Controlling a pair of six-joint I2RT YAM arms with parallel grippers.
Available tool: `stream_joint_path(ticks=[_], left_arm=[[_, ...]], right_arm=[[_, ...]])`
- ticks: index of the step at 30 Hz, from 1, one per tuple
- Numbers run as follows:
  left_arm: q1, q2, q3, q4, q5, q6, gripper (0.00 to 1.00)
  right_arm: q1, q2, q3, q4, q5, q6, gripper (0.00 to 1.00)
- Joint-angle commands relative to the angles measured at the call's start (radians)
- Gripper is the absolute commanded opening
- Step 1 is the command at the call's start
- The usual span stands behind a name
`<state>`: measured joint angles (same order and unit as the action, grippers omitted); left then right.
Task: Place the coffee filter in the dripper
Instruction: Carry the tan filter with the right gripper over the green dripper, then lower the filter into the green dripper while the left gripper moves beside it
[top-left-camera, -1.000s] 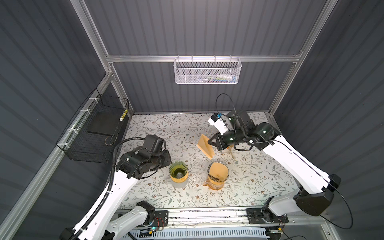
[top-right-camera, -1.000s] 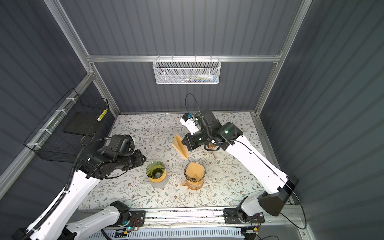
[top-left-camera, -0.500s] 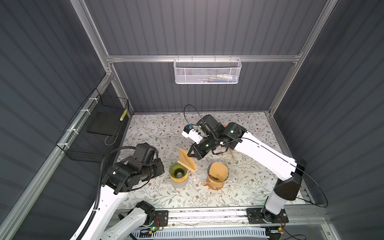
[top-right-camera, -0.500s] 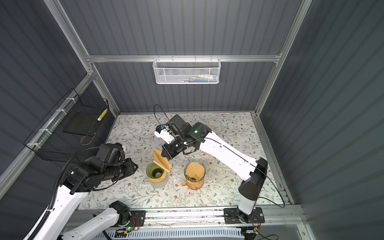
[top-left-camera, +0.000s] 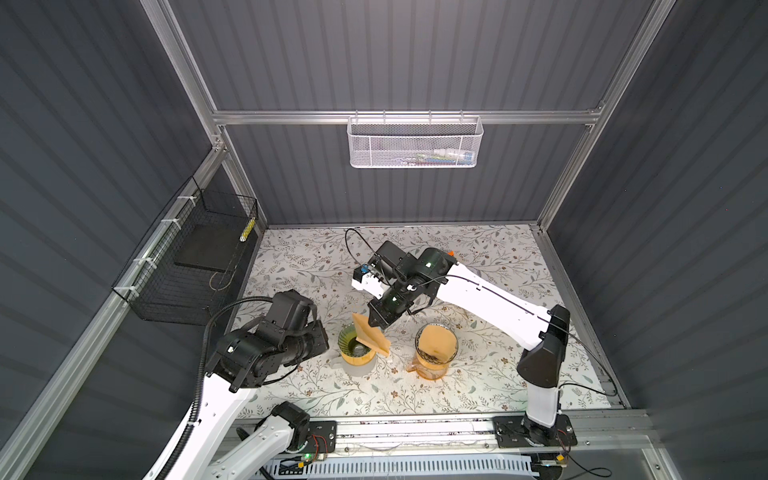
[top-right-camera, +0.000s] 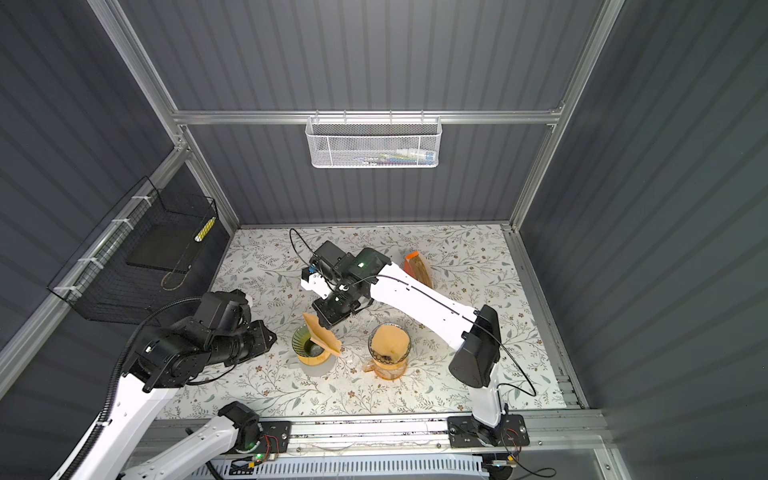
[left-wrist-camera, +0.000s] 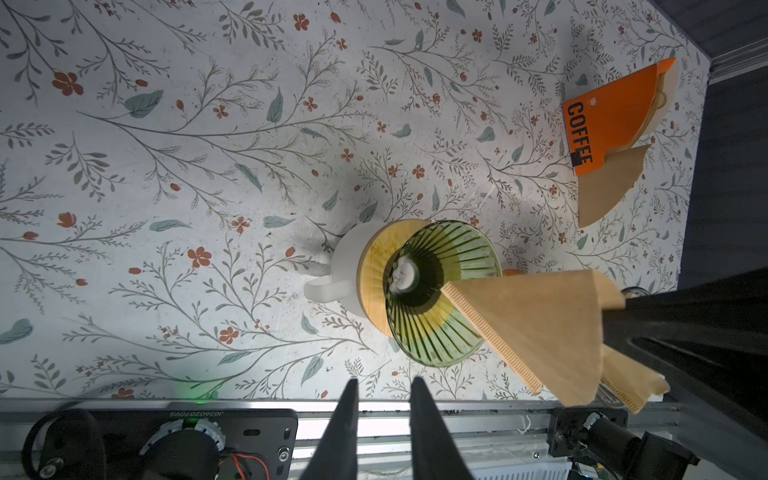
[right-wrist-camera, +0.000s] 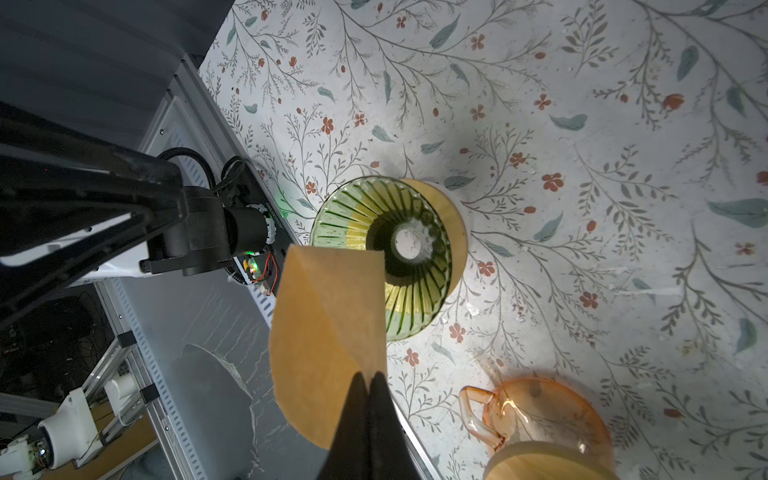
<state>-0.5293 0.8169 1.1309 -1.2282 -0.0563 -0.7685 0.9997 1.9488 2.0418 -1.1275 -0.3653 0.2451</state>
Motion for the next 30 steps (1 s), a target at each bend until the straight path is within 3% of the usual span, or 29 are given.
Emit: stream_joint_path(ticks=[1,21,30], left_arm=[[-0.001,-0.01,-0.016,0.03,0.021,0.047,0.23],[-0.001,-0.097,-0.101,0.192,0.163,0.142,0.23],[-0.001,-0.124,-0.129,0.202,0.146,0.173,0.23]], right_arm=[[0.011,0.036,0.054,-0.056,0.063,0.03,0.0],[0.015,0.149,0.179,-0.092,0.122,0.214,0.0],[0.022,0.165,0.179,-0.084,0.151,0.307,0.0]])
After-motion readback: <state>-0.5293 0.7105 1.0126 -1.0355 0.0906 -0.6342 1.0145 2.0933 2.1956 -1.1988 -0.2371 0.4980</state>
